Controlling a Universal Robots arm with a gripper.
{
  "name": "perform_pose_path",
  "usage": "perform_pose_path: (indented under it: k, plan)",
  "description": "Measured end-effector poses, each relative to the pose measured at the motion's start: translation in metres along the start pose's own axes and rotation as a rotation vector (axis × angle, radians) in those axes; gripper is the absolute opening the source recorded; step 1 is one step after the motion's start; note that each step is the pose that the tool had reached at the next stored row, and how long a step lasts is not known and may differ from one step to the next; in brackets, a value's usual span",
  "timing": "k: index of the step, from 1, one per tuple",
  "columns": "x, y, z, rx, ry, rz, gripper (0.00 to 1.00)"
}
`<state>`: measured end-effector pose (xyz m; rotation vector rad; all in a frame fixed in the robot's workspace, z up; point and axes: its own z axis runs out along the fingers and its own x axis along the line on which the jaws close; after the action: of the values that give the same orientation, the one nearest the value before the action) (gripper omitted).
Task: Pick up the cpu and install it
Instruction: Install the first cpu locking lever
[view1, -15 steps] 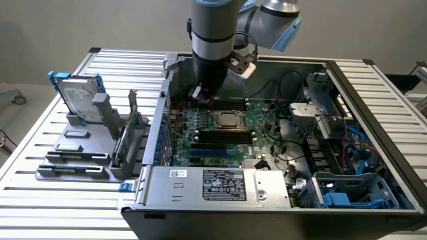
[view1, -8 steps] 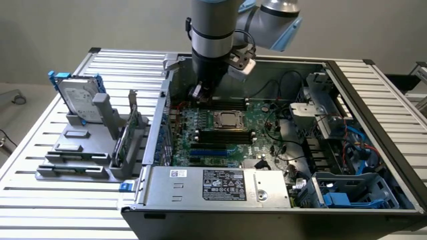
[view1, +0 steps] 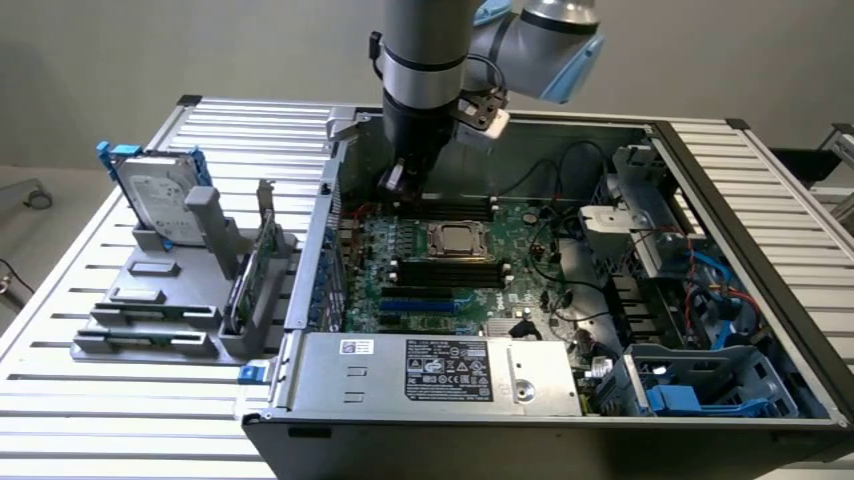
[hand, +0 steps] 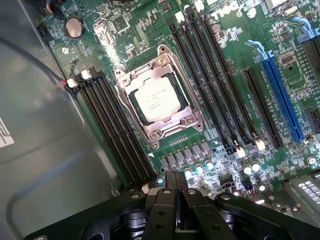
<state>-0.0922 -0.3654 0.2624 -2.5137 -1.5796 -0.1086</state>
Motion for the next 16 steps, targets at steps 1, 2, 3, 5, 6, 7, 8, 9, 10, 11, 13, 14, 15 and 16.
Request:
perform_pose_path:
  k: [1,2,3,5,6,7,8,9,10,11,13,14,15,16]
  plan:
    - [0.0000,0.0000,0.0004,-0.0012,-0.0036,-0.012,0.11]
    - [0.0001,0.0000,0.0008,-0.0025,-0.0070,-0.024,0.11]
    - [0.0002,-0.0001,0.0012,-0.0046,-0.0094,-0.037,0.11]
    - [0.0005,-0.0002,0.0022,-0.0103,-0.0128,-0.063,0.11]
    - [0.0006,-0.0002,0.0026,-0.0134,-0.0143,-0.075,0.11]
    - [0.0007,-0.0003,0.0031,-0.0166,-0.0157,-0.087,0.11]
    - [0.0008,-0.0003,0.0035,-0.0199,-0.0171,-0.100,0.11]
    - [0.0010,-0.0004,0.0039,-0.0232,-0.0187,-0.112,0.11]
    - [0.0010,-0.0004,0.0043,-0.0260,-0.0212,-0.124,0.11]
    - [0.0010,-0.0004,0.0045,-0.0280,-0.0251,-0.137,0.11]
    - [0.0010,-0.0003,0.0049,-0.0322,-0.0351,-0.161,0.11]
    - [0.0010,-0.0003,0.0052,-0.0344,-0.0401,-0.172,0.11]
    - [0.0010,-0.0003,0.0053,-0.0360,-0.0460,-0.182,0.11]
    - [0.0011,-0.0004,0.0054,-0.0376,-0.0525,-0.192,0.11]
